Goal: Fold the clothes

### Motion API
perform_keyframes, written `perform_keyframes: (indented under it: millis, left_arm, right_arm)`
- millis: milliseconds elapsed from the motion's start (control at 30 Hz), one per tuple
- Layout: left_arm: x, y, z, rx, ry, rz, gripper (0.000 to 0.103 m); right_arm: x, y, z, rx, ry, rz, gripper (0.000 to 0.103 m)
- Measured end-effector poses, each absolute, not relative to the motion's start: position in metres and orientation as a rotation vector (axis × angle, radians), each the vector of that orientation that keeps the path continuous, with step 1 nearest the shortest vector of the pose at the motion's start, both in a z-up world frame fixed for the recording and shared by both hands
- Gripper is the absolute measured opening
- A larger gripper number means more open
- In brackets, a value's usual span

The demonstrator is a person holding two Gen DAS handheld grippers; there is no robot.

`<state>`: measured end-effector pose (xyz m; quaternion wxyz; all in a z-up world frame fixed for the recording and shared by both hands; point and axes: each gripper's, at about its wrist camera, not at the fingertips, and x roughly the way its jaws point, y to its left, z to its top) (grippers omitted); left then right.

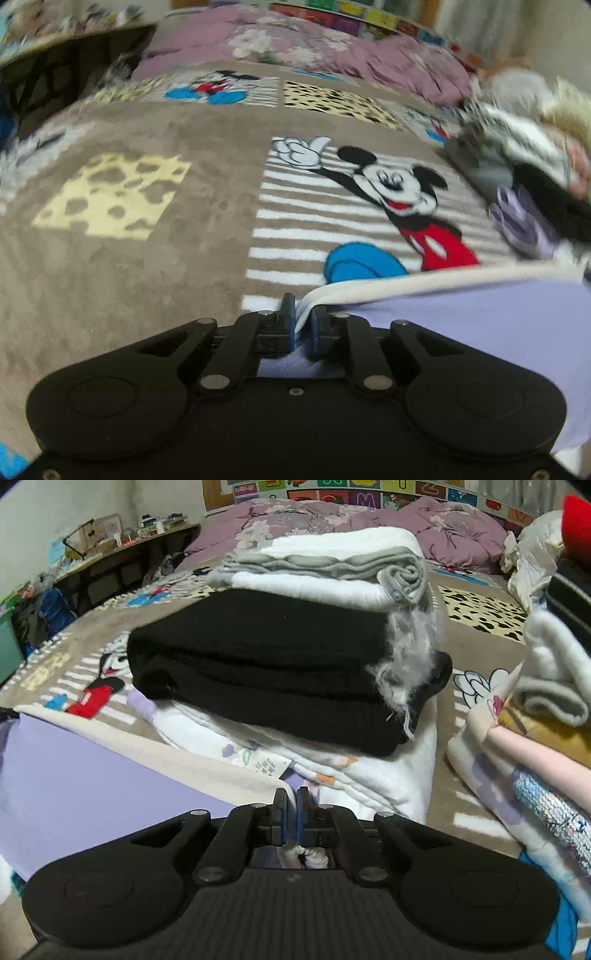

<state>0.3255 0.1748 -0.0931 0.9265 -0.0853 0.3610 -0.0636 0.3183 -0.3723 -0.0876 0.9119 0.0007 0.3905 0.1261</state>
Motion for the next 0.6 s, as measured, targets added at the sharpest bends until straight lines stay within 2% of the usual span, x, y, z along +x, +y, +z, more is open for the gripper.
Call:
perform_keyframes:
  millis: [100, 133, 200, 233, 267, 333, 400, 600]
  left_arm:
    - [0.322, 0.187, -0.089, -0.266, 0.724, -0.121, 0.013]
    - [0.320, 0.191, -0.087, -0.292, 0.716, -0.119, 0.014]
    - [0.313, 0.194, -0.080, -0.290, 0.680, -0.094, 0.016]
    - [0.309, 0.195, -0.076, -0.288, 0.662, -0.081, 0.019]
    - [0.306, 0.196, -0.073, -0.287, 0.644, -0.068, 0.029]
    - [0.299, 0.198, -0.066, -0.284, 0.607, -0.042, 0.040]
    - [0.292, 0.201, -0.058, -0.280, 0.571, -0.016, 0.040]
    - [0.284, 0.179, -0.050, -0.212, 0.552, -0.161, 0.035]
  right_arm:
    - [0.319, -0.366, -0.087, -0.026, 0.787, 0.227, 0.007]
    - [0.317, -0.363, -0.085, -0.040, 0.774, 0.217, 0.015]
    - [0.312, -0.359, -0.080, -0.068, 0.748, 0.197, 0.019]
    - [0.309, -0.359, -0.078, -0.066, 0.742, 0.190, 0.023]
    - [0.305, -0.360, -0.076, -0.059, 0.730, 0.186, 0.025]
    - [0.295, -0.362, -0.070, -0.064, 0.700, 0.165, 0.042]
    - [0.285, -0.363, -0.064, -0.076, 0.674, 0.145, 0.048]
    - [0.252, -0.342, -0.057, -0.163, 0.597, 0.171, 0.047]
